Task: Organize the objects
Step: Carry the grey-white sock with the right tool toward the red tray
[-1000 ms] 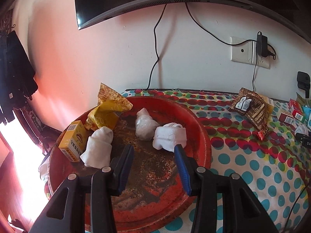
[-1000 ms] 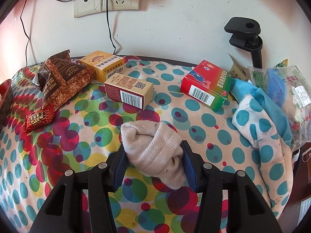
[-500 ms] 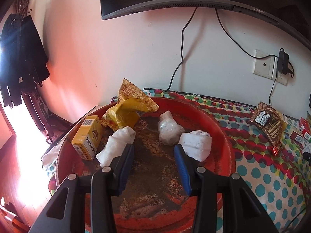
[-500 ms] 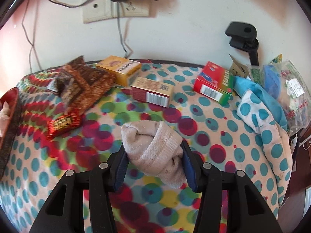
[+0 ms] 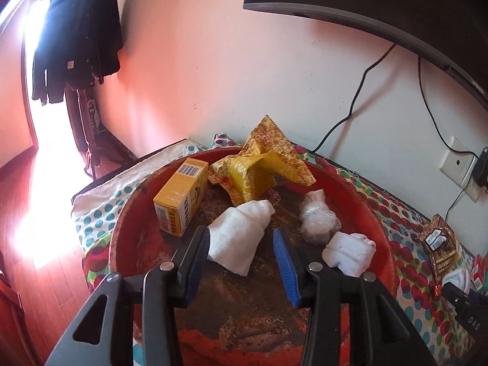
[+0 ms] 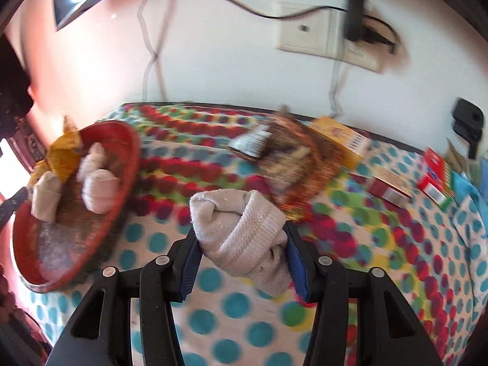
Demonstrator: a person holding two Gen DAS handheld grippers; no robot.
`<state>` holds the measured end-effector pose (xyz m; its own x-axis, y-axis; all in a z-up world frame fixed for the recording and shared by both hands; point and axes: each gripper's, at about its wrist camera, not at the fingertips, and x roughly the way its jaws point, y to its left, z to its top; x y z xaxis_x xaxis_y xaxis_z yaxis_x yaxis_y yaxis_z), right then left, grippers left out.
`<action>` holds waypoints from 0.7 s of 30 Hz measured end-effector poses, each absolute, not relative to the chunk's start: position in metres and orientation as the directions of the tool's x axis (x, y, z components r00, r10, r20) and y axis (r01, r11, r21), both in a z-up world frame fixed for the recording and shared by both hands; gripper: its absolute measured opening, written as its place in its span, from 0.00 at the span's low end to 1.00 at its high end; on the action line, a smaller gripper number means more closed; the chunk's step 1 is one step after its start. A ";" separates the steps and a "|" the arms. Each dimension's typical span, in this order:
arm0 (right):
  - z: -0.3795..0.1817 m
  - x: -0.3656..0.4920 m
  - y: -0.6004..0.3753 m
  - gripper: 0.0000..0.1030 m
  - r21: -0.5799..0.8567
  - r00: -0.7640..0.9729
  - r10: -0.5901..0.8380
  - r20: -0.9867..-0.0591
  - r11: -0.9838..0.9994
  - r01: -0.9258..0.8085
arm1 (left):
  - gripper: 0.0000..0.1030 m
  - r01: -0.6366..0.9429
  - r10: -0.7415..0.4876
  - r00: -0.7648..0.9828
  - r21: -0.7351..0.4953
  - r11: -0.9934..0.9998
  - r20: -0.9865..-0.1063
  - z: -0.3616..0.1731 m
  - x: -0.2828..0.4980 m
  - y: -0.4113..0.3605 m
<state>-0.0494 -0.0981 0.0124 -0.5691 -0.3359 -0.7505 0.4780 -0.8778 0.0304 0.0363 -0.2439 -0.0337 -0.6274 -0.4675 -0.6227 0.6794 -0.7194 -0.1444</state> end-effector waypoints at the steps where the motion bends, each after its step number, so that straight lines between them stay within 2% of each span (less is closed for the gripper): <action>1: 0.016 -0.048 -0.097 0.47 0.033 -0.560 -0.354 -0.749 -0.864 0.502 | 0.43 0.685 -0.460 -0.623 -0.157 -0.712 -0.633 -0.036 0.037 -0.247; 8: 0.025 -0.094 -0.131 0.47 0.046 -0.506 -0.453 -0.734 -0.777 0.628 | 0.43 0.708 -0.445 -0.608 -0.196 -0.678 -0.658 -0.041 0.042 -0.255; 15: 0.034 -0.086 -0.246 0.47 -0.003 -0.466 -0.417 -0.780 -0.742 0.670 | 0.43 0.720 -0.441 -0.607 -0.224 -0.656 -0.661 -0.040 0.047 -0.258; 21: 0.008 -0.101 -0.237 0.47 -0.032 -0.457 -0.381 -0.804 -0.740 0.672 | 0.43 0.721 -0.426 -0.614 -0.253 -0.645 -0.664 -0.040 0.051 -0.260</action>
<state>-0.1008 -0.2374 0.0077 -0.4570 -0.3806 -0.8039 0.6718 -0.7401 -0.0315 0.0514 -0.2601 -0.0401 -0.6141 -0.4263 -0.6642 0.7212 -0.6450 -0.2528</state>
